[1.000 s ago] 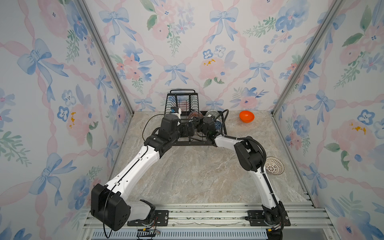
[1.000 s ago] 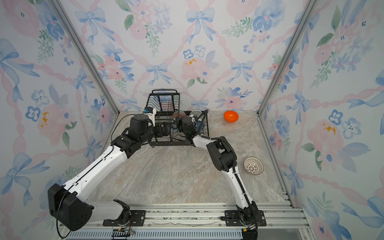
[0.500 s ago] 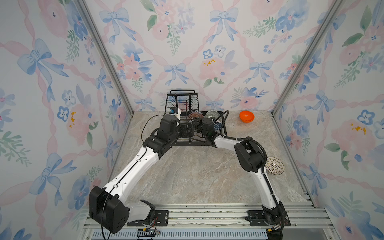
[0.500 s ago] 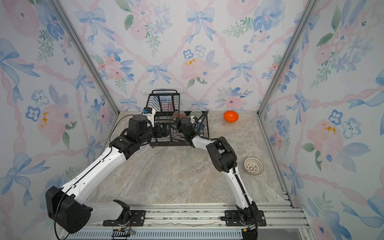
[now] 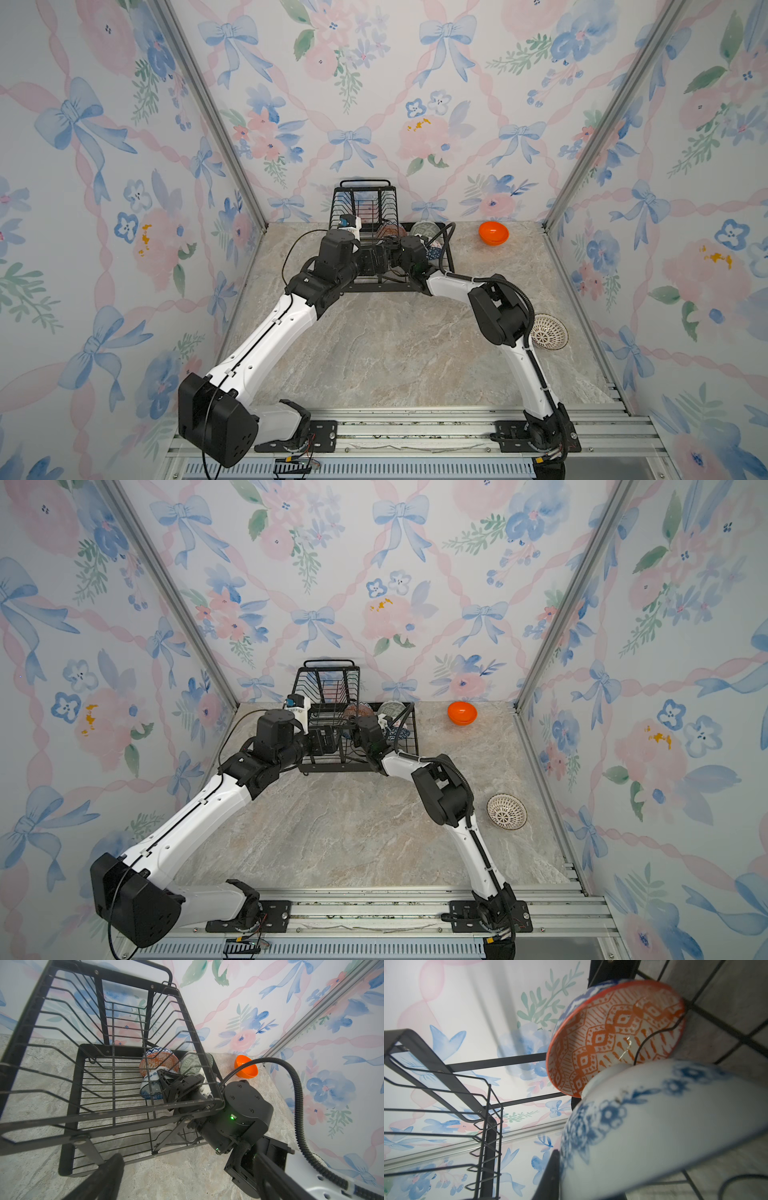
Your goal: Load the bowls into the dish rack
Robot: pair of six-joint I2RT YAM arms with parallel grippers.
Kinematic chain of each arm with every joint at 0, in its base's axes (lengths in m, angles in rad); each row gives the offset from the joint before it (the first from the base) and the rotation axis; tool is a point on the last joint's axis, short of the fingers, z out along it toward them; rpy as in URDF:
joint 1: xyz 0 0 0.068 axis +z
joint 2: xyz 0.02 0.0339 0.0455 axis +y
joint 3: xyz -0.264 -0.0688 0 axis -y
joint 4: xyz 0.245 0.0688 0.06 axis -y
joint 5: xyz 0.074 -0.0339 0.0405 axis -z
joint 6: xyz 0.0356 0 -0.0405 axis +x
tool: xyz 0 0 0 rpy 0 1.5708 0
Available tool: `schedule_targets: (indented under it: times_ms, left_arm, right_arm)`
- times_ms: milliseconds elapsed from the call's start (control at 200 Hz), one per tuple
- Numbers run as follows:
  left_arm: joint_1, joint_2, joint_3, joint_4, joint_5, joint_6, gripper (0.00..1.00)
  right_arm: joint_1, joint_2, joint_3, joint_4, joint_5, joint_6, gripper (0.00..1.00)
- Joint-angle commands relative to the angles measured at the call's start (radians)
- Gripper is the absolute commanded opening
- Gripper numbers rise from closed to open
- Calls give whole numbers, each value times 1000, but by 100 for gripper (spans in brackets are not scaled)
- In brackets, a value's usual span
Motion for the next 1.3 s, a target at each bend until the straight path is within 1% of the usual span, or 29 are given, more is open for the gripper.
schedule_targets:
  times_ms: [0,230,815,960,1030,1130,1215,1290]
  left_arm:
    - [7,-20,-13,-8,5,23,98]
    - [7,-21,-14,-6,4,22,98]
    - [6,-22,-11,-6,6,20,98]
    - [7,-15,-6,-6,5,16,98]
    - [7,-9,0,-6,5,13,98]
    - [7,0,7,-5,4,7,98]
    - [7,9,14,-4,6,1,98]
    - [7,15,18,-4,7,-2,98]
  right_arm:
    - [17,25,-32,-133,-15,132,16]
    - [14,23,-36,-128,-17,140,23]
    - [5,1,-45,-122,-26,122,23]
    - [-6,-22,-53,-126,-39,89,30]
    - [-12,-43,-69,-129,-36,71,30]
    - [-21,-75,-105,-128,-25,71,33]
    - [-32,-84,-122,-108,-39,76,36]
    - [-40,-102,-143,-98,-37,70,40]
